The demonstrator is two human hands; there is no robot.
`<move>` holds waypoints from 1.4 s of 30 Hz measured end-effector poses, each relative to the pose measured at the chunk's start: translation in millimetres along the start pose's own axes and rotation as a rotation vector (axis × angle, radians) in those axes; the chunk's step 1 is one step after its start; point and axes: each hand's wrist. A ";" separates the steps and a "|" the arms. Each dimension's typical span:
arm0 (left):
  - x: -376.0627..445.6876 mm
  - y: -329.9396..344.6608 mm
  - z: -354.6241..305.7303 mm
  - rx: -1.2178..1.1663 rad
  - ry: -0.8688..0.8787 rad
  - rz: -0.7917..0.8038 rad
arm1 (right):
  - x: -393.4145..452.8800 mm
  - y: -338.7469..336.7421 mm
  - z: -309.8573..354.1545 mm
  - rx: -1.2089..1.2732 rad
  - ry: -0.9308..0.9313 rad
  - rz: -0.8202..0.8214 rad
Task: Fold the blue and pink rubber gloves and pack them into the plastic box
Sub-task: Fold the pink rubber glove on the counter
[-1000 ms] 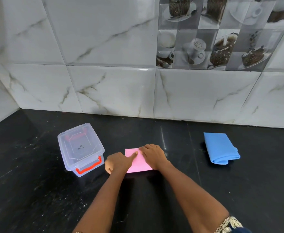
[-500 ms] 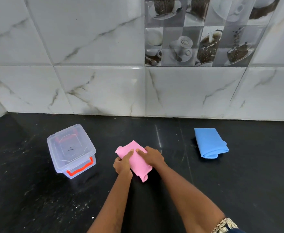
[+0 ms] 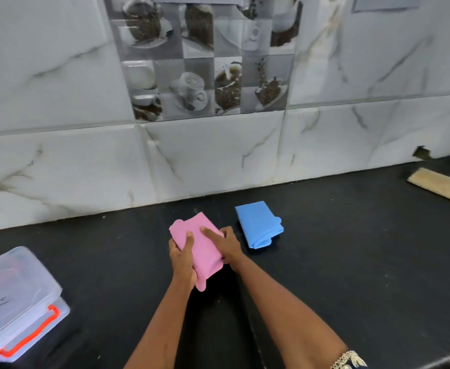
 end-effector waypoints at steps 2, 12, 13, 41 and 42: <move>-7.5 29.1 1.9 -0.026 -0.014 0.083 | -2.5 -31.2 5.4 0.127 0.097 0.021; -48.4 143.7 35.9 0.038 -0.106 0.393 | -17.1 -166.6 -6.1 0.308 0.118 -0.132; -51.5 152.6 40.2 0.077 -0.124 0.401 | -19.7 -173.5 -10.9 0.344 0.101 -0.174; -78.0 184.2 80.9 0.521 -0.272 0.632 | -20.7 -205.0 -61.9 0.230 0.111 -0.886; -75.6 183.0 82.2 0.591 -0.240 0.588 | -19.4 -202.1 -63.7 0.206 0.138 -0.851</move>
Point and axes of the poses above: each hand's wrist, its own x-axis towards the middle knuckle, its own y-axis out of the palm, z = x × y
